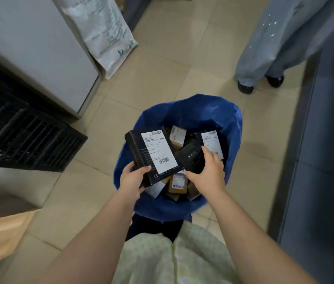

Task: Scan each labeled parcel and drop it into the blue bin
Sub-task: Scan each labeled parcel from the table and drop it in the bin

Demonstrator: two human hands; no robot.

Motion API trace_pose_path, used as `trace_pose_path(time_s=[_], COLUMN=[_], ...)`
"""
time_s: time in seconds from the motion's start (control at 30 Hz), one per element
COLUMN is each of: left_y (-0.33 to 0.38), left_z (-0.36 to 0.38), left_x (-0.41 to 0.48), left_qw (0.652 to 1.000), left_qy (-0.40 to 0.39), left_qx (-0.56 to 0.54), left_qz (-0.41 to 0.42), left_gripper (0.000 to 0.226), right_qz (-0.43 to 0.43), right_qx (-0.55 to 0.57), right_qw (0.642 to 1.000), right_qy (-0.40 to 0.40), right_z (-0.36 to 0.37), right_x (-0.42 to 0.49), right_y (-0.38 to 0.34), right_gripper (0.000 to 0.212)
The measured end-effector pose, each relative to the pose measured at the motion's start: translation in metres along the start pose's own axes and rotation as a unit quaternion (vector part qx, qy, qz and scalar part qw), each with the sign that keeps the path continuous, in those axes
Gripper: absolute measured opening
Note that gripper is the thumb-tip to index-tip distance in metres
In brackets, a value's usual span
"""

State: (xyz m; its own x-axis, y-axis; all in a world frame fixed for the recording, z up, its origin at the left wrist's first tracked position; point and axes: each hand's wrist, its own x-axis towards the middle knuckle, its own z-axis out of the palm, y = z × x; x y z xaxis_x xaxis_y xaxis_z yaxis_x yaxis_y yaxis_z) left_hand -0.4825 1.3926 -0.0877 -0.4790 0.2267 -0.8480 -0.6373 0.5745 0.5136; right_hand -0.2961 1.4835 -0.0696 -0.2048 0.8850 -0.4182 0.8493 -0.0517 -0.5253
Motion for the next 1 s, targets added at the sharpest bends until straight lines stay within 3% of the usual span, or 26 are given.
trace_pose_path(time_s=[0.27, 0.7, 0.8, 1.0], left_y=[0.016, 0.016, 0.009, 0.01], left_z=[0.057, 0.129, 0.133, 0.121], left_x=[0.124, 0.248, 0.255, 0.248], left_qw=[0.985, 0.955, 0.962, 0.94], left_qy=[-0.052, -0.12, -0.109, -0.102], left_qx=[0.152, 0.249, 0.238, 0.319], left_qz=[-0.069, -0.106, -0.078, 0.067], left_gripper=[0.063, 0.053, 0.042, 0.058], right_qz=[0.075, 0.144, 0.142, 0.152], right_qx=[0.024, 0.058, 0.041, 0.019], right_qw=[0.997, 0.988, 0.989, 0.988], right_qy=[-0.029, -0.007, -0.012, -0.01], right_z=[0.052, 0.141, 0.151, 0.145], right_x=[0.088, 0.185, 0.19, 0.182], right_y=[0.023, 0.057, 0.058, 0.044], right_gripper=[0.094, 0.096, 0.096, 0.095])
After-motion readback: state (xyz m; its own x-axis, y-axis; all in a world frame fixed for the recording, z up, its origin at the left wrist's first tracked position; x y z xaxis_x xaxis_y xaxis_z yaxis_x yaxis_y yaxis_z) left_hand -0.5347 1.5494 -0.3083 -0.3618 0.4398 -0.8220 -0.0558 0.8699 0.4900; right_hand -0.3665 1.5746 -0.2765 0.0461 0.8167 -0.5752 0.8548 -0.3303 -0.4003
